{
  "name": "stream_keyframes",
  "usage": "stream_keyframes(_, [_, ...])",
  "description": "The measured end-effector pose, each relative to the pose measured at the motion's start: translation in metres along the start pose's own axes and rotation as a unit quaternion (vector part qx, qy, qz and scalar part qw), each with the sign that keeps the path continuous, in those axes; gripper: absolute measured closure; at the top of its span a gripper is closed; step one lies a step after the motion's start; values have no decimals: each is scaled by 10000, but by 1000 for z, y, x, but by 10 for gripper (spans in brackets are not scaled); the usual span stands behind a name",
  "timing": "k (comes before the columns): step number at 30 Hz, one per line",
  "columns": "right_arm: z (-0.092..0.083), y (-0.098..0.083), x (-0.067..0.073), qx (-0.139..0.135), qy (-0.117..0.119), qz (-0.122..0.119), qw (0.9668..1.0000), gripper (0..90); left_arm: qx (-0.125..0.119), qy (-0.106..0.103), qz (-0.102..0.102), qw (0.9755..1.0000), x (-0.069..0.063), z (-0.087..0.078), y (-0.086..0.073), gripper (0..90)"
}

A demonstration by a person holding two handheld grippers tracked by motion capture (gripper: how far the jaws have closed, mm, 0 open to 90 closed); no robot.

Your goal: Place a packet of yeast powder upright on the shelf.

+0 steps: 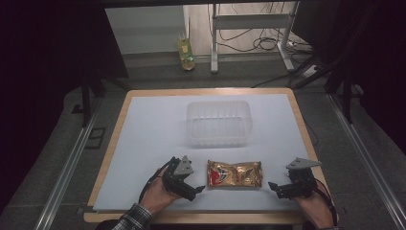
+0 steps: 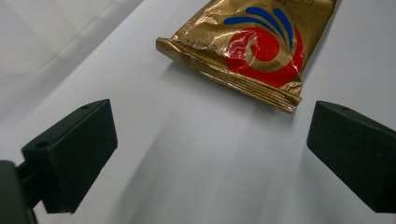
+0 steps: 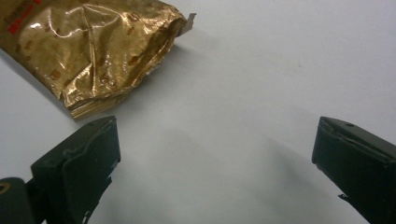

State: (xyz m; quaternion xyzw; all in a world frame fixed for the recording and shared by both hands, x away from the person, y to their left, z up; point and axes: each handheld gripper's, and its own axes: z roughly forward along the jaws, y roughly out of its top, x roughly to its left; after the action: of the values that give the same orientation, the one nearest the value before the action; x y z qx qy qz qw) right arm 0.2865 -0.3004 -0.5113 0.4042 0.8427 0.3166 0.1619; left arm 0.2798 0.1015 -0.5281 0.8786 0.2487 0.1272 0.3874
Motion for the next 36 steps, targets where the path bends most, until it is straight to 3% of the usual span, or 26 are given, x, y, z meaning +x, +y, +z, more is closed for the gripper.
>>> stream_keyframes(7, [-2,-1,-2,-36,-58,74,9999,15,-60,-2,121,9999,-4,-1,3,112])
stream_keyframes(10, [-1,0,-1,-22,-55,44,10000,15,-138,-43,128,9998,-5,-3,7,231])
stream_keyframes(13, [-1,0,0,-9,-48,33,10000,16,-154,-215,85,9996,-5,-3,10,337])
stream_keyframes(16, [-2,0,0,19,-83,44,10000,17,-76,-254,129,9996,-6,1,13,376])
stream_keyframes(25, [-3,1,0,-23,-85,49,9999,19,-171,-411,235,9987,-10,11,24,539])
stream_keyframes(33, [-2,2,2,-9,-17,44,10000,19,-351,-386,235,9984,-17,17,33,750])
stream_keyframes(34, [-2,2,2,-3,-9,35,10000,20,-377,-400,207,9983,-16,18,34,816])
stream_keyframes(36, [-1,2,2,6,-5,27,10000,20,-422,-455,119,9980,-14,20,35,866])
